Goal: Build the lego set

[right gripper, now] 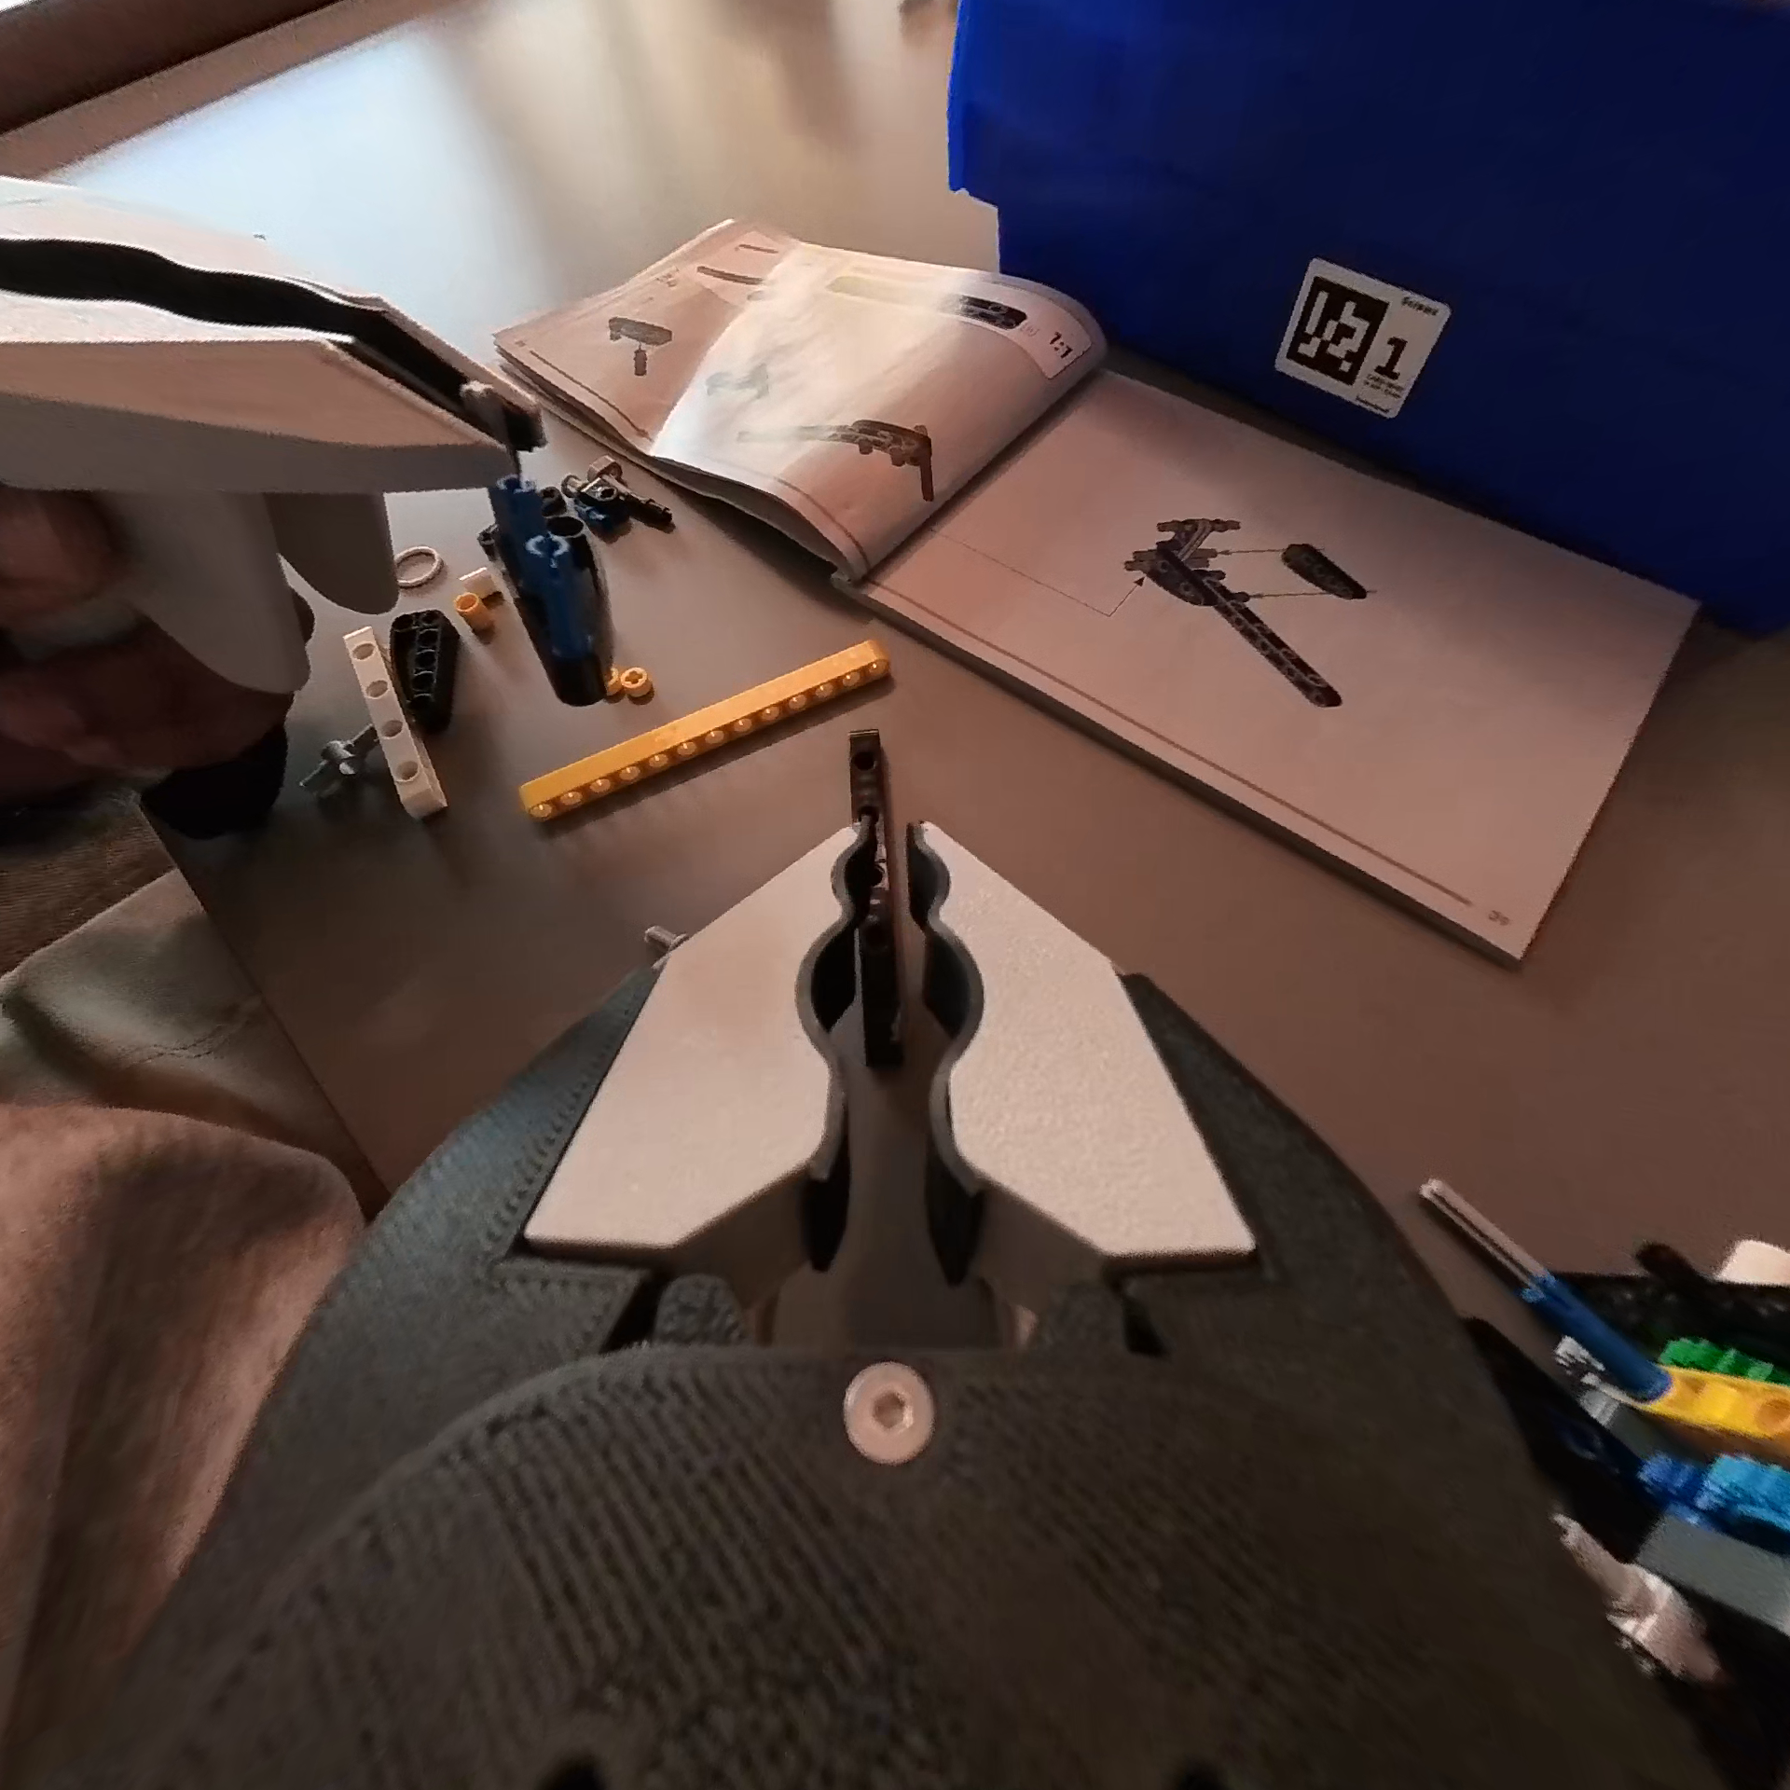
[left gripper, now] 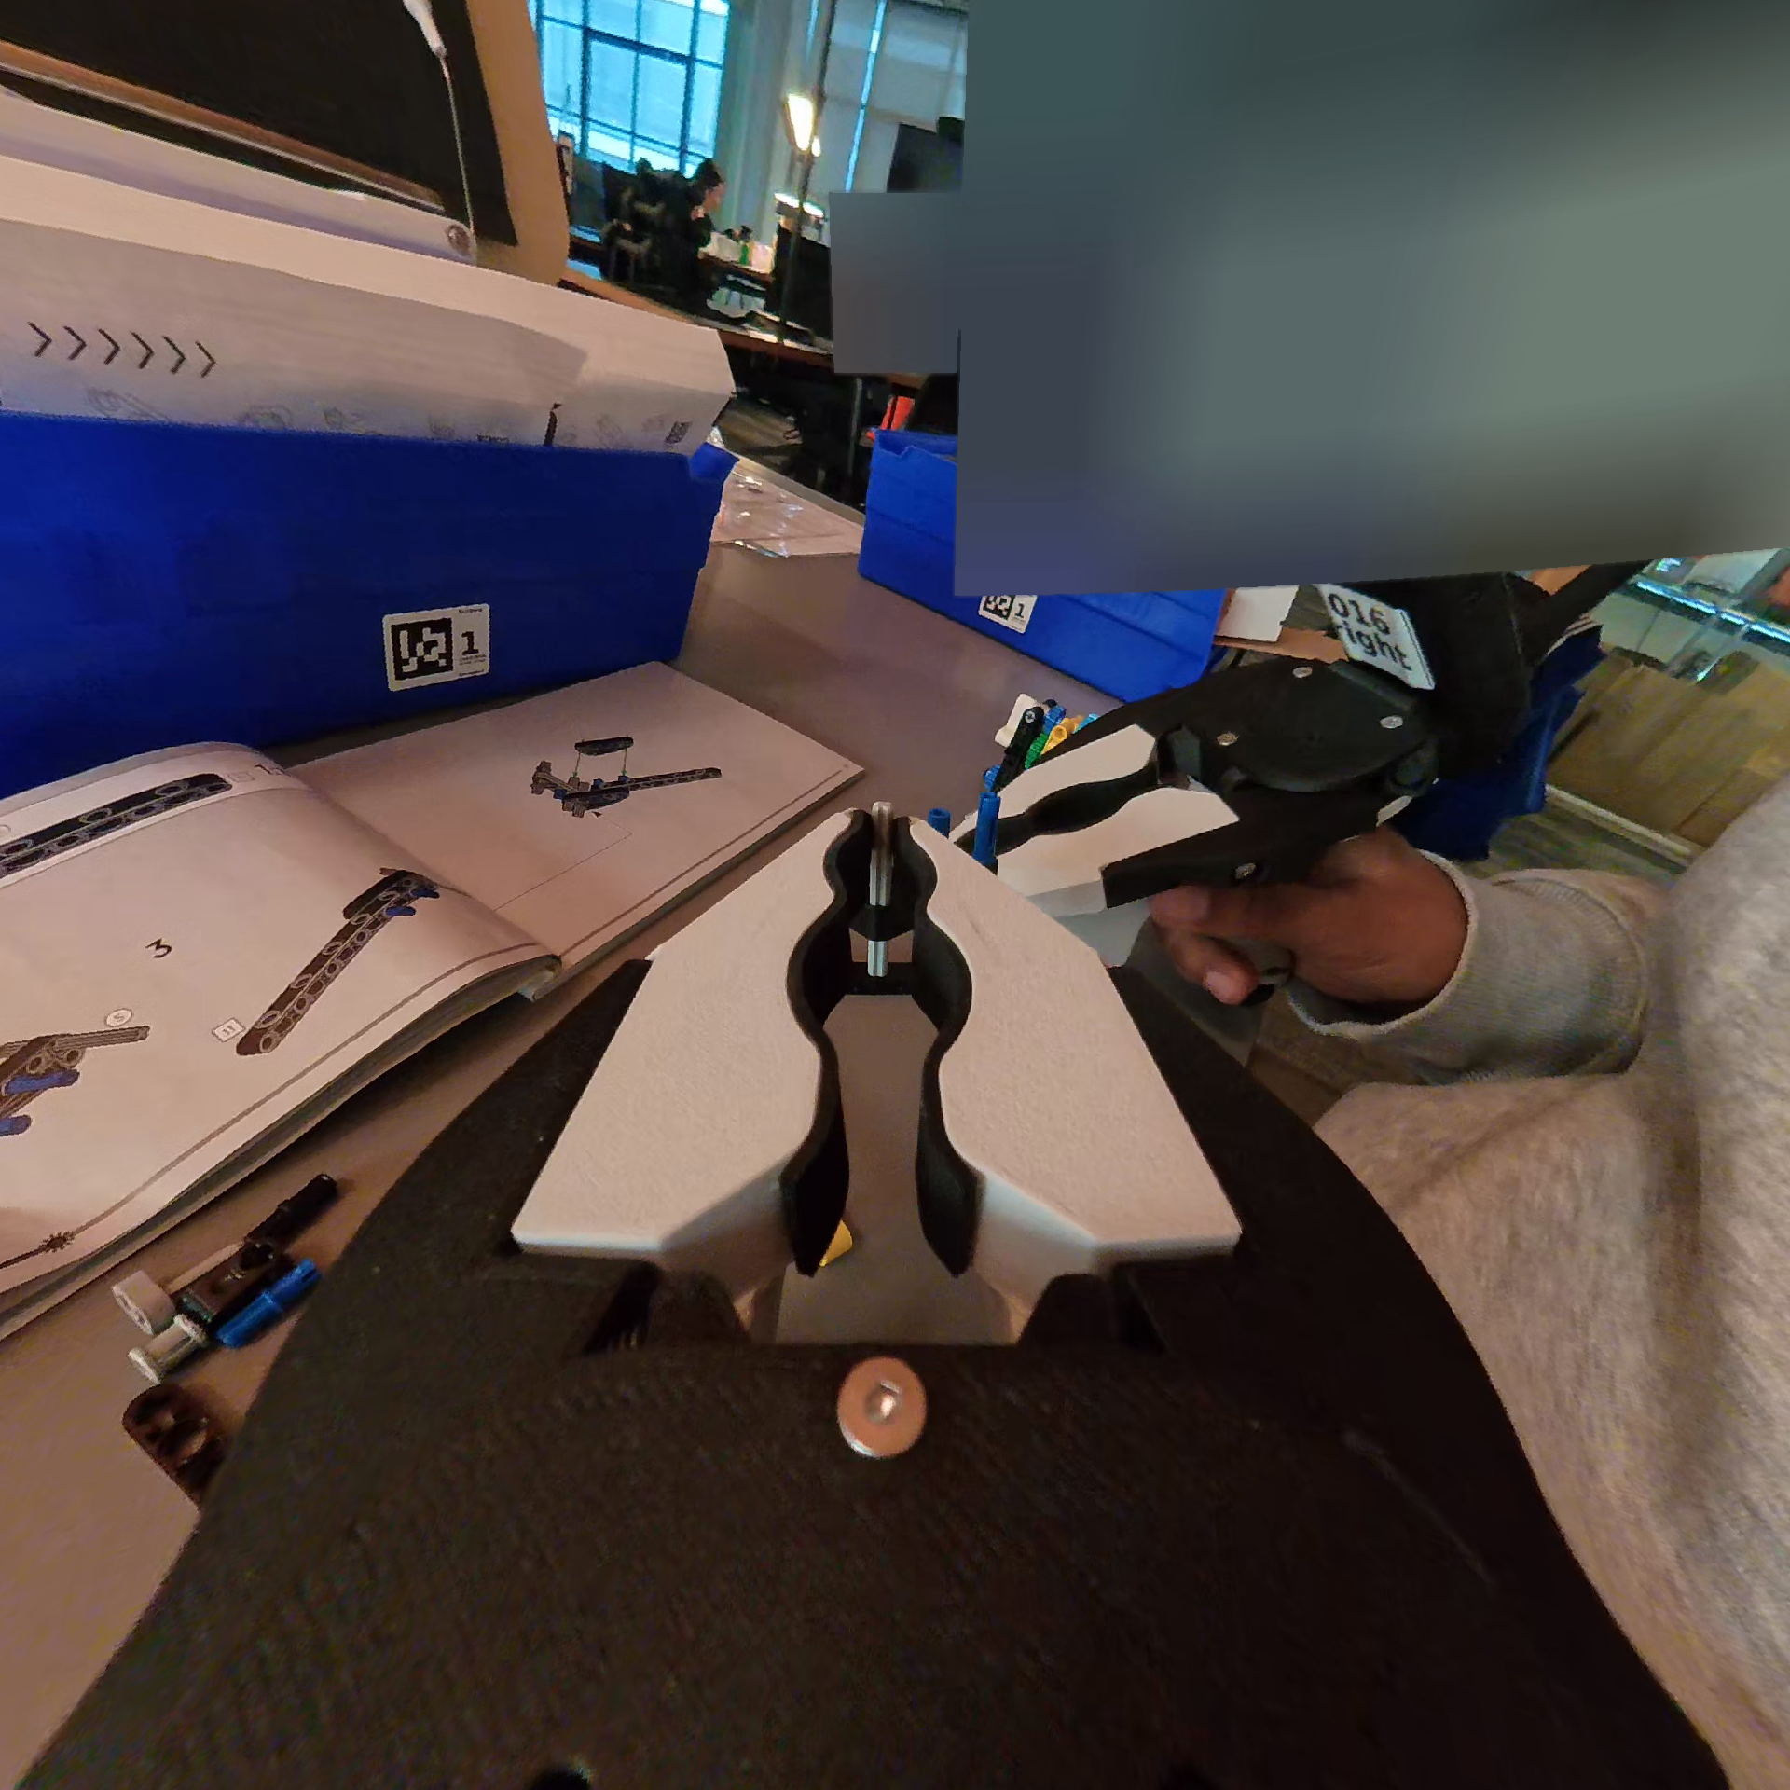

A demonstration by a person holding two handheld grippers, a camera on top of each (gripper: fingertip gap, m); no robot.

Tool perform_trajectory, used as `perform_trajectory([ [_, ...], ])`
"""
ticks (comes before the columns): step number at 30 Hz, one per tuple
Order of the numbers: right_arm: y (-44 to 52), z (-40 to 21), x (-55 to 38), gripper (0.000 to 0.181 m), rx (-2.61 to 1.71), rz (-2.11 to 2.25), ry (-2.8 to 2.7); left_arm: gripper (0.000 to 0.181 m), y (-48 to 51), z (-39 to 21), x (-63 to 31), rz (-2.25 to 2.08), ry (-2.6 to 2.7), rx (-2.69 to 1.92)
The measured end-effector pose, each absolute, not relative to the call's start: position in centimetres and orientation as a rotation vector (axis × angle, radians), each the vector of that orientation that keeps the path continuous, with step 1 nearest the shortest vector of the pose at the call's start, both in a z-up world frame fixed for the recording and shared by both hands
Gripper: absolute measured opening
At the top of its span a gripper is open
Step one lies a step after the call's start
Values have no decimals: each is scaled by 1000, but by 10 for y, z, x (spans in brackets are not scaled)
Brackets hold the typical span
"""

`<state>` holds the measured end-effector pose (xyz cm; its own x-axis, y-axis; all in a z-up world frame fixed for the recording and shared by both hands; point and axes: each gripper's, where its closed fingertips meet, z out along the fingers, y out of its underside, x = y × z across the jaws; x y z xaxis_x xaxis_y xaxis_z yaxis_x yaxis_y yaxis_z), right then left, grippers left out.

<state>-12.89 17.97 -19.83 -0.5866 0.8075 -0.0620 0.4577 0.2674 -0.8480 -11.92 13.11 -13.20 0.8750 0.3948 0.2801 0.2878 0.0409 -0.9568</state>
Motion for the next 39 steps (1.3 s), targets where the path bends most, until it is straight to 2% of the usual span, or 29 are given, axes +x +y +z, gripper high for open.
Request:
perform_trajectory([
  [39,177,-203,-129,9,-1144,1223,-2181,1,132,-132,-117,95,-544,-1565],
])
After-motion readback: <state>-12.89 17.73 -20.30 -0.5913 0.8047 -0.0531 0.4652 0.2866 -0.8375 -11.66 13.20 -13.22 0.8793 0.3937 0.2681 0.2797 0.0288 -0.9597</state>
